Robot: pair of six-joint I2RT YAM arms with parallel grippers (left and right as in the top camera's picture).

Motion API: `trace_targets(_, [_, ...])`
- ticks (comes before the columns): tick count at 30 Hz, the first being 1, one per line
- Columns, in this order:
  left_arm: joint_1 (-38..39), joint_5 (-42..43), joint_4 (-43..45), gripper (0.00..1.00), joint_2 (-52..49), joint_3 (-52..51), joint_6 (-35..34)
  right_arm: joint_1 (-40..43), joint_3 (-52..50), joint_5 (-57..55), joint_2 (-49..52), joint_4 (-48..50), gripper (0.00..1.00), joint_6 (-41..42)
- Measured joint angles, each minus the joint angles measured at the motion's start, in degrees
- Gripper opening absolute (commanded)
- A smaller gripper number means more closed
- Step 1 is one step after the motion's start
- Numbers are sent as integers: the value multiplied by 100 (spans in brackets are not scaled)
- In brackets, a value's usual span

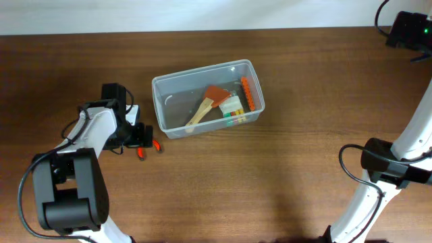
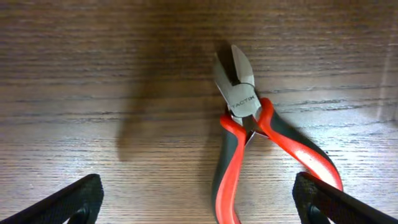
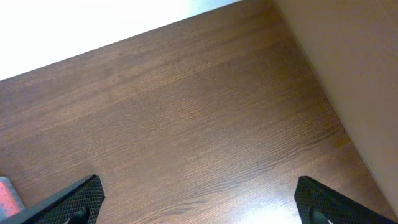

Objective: Pack container
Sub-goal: 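Lower the left gripper and grasp the red-black pliers, then lift the pliers, carry them right, and lower into the box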

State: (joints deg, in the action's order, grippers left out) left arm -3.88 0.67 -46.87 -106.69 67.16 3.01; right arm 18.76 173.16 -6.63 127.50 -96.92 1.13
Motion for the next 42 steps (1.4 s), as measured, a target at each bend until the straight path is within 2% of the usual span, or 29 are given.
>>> trace_targets(2, [0, -4, 26, 92, 0, 0, -4, 0, 0, 0, 0, 0, 99, -2])
trace_targets(3, [0, -9, 44, 84, 0, 0, -9, 0, 0, 0, 0, 0, 99, -4])
trace_targets(16, [0, -33, 308, 84, 13, -358, -131, 0, 0, 0, 0, 0, 99, 0])
trace_targets(17, [0, -48, 330, 79, 15, -363, -131, 0, 0, 0, 0, 0, 99, -4])
trace_targets(19, [0, -68, 431, 60, 17, -372, -151, 0, 0, 0, 0, 0, 99, -7])
trace_targets(21, [0, -72, 466, 49, 17, -374, -140, 0, 0, 0, 0, 0, 99, -4])
trace_targets(24, [0, -61, 470, 24, 17, -374, -170, 0, 0, 0, 0, 0, 99, -4])
trace_targets(26, [0, -68, 470, 12, 17, -374, -164, 0, 0, 0, 0, 0, 99, -2])
trace_targets(32, [0, -68, 470, 2, 17, -376, -177, 0, 0, 0, 0, 0, 99, -2])
trace_targets(38, [0, -70, 358, 2, 17, -334, -177, 0, 0, 0, 0, 0, 99, -4])
trace_targets(42, [0, -74, 83, 2, 42, 192, -177, 0, 0, 0, 0, 0, 99, -4])
